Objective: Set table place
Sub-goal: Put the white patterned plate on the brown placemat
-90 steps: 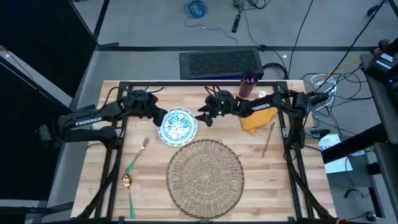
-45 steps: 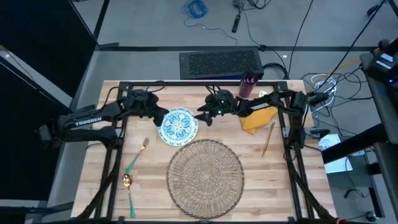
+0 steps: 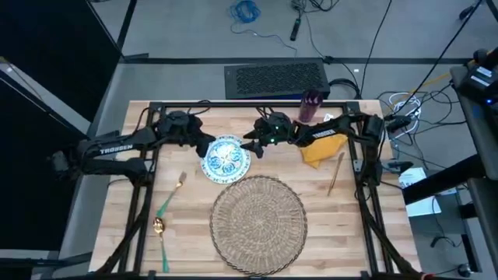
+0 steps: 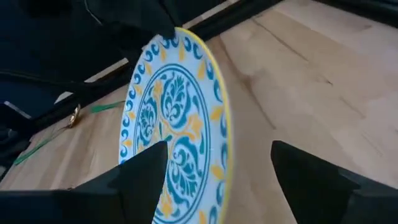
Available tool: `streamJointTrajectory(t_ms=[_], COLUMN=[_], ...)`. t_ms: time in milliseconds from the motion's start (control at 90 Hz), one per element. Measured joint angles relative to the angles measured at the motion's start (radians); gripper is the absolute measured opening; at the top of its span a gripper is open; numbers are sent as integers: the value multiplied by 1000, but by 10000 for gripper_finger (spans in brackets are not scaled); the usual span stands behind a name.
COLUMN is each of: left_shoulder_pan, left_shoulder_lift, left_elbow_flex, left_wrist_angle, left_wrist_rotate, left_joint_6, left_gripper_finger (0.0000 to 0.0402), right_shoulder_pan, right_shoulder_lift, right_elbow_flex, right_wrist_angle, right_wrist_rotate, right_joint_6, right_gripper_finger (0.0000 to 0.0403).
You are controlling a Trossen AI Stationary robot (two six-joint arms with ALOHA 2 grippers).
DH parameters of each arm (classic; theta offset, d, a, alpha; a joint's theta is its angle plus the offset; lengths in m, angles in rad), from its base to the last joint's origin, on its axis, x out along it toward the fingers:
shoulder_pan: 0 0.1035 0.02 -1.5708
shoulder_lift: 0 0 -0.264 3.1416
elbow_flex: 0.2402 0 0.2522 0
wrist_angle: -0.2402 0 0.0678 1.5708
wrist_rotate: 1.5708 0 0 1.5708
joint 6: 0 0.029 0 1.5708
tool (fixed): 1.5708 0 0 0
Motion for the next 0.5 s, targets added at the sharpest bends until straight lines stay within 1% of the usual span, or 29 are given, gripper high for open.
streamJointTrajectory(t_ms=[111, 322, 422, 500], left_shoulder_pan=[0, -2, -2, -2], left_shoulder_lift=[0, 0, 0, 0], left_elbow_flex=[0, 0, 0, 0], left_wrist_angle=[11, 21, 18, 15], left_wrist_rotate=[5, 6, 6, 6], left_joint_6=[-1, 0, 0, 2], left_gripper_finger=[0, 0, 0, 0], right_shoulder_pan=[0, 15, 20, 20], right_shoulder_lift=[58, 142, 168, 169], right_elbow_flex=[36, 120, 151, 161], right_wrist_angle=[-1, -1, -2, -28], right_wrist_rotate=[-40, -52, -73, -87], right_joint_6=[4, -2, -8, -19], right_gripper_finger=[272, 266, 247, 216])
